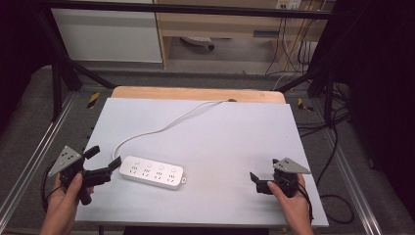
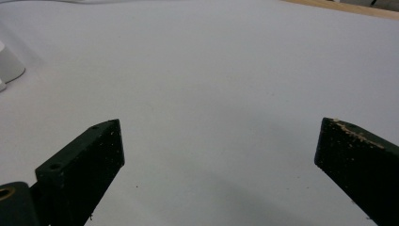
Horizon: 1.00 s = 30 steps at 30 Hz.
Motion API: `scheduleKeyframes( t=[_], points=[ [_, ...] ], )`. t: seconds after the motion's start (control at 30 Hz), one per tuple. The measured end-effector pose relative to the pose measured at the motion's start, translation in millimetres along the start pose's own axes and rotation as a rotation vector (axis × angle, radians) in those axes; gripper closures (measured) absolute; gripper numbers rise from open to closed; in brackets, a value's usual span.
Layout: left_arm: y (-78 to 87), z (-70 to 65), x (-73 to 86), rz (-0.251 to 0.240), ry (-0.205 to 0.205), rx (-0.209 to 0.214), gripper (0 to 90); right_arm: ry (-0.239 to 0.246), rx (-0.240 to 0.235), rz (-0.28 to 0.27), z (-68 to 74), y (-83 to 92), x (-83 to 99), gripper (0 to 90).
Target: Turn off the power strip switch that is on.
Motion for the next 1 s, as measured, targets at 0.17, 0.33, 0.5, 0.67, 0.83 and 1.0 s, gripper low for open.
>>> scheduleKeyframes(
  t=[0.17, 0.33, 0.5, 0.67, 0.83, 1.0],
  points=[
    [6.0, 8.3, 5.3, 0.002, -0.009, -0.002, 7.4, 0.003, 0.001, -0.001, -0.1, 0.4, -0.1, 2.5],
    [8.9, 15.7, 13.3, 0.023, -0.008, -0.006, 7.6, -0.001, 0.002, -0.002, -0.6, 0.8, -0.1, 2.5],
    [7.8, 21.1, 20.8, 0.048, -0.013, -0.014, 7.6, -0.001, 0.004, -0.003, -0.7, 1.0, -0.1, 2.5],
    [3.7, 26.1, 29.1, 0.087, -0.03, -0.015, 7.5, 0.002, 0.002, -0.002, -0.6, 0.5, 0.1, 2.5],
    [-0.1, 32.0, 39.1, 0.124, -0.037, -0.017, 7.5, 0.007, 0.009, -0.004, -0.9, -0.1, 0.6, 2.4],
    [-5.0, 32.5, 48.0, 0.173, -0.057, 0.004, 7.6, 0.005, 0.023, 0.013, -1.8, -3.6, 3.1, 2.5]
  ],
)
Point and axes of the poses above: each handheld gripper's, and its own axes: y roughly backward along the jaws, x roughly out of its underside, z roughly to its left, the point moved 3 cm from there along -y, roughly forward along the jaws, and after that the axes turned 2 degrees about x, right-handed, at the moved point
